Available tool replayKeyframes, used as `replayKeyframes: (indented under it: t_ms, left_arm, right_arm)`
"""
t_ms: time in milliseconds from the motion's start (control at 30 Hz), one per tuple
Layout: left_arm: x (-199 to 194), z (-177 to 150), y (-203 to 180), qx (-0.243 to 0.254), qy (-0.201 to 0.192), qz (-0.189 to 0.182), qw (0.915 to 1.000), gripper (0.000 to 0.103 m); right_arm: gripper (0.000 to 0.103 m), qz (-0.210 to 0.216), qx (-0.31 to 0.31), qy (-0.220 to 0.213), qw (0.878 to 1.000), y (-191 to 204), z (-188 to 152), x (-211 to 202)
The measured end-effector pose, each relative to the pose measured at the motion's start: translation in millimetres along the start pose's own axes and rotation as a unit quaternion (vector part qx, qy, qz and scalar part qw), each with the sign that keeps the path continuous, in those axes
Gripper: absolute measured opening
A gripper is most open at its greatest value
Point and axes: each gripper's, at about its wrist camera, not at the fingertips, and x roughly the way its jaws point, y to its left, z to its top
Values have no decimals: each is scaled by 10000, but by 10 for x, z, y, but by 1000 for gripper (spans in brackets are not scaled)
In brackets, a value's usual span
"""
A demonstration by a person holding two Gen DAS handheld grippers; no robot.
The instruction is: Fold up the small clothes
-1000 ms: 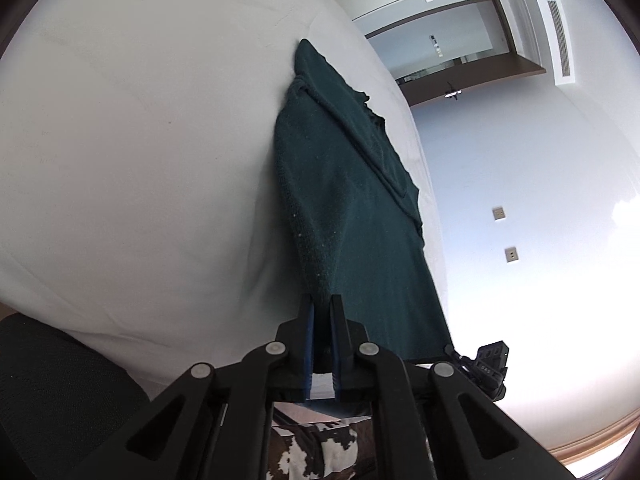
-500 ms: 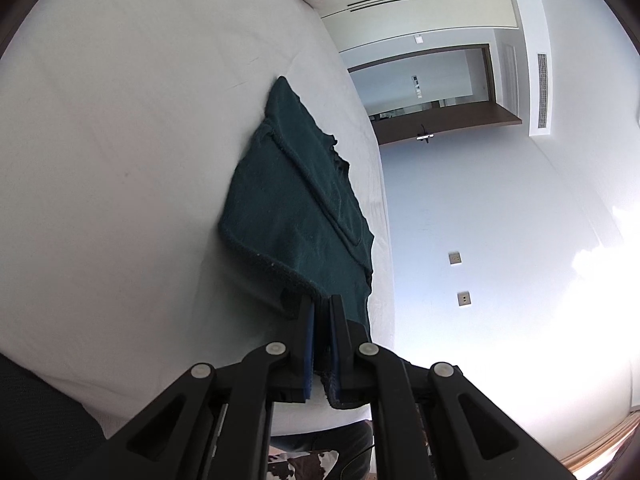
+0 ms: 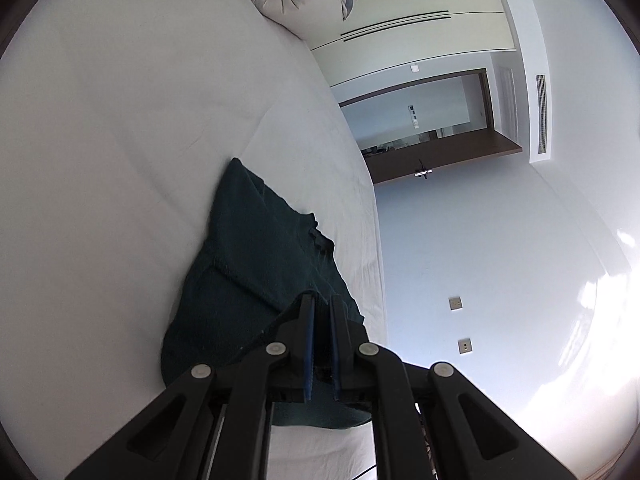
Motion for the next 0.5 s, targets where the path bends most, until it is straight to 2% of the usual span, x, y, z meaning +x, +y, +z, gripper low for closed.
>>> replayKeyframes:
  t_ms: [267,500]
  left_arm:
    - [863,718,-57,63,-30,336,9994,6]
    - [1452,1053,253,-150,-46,720,9973,7]
  right_arm:
    - [7,-355,328,-307,9984,-139,983,733]
    - [9,-581,580,-340,9960,-322,1540,1347]
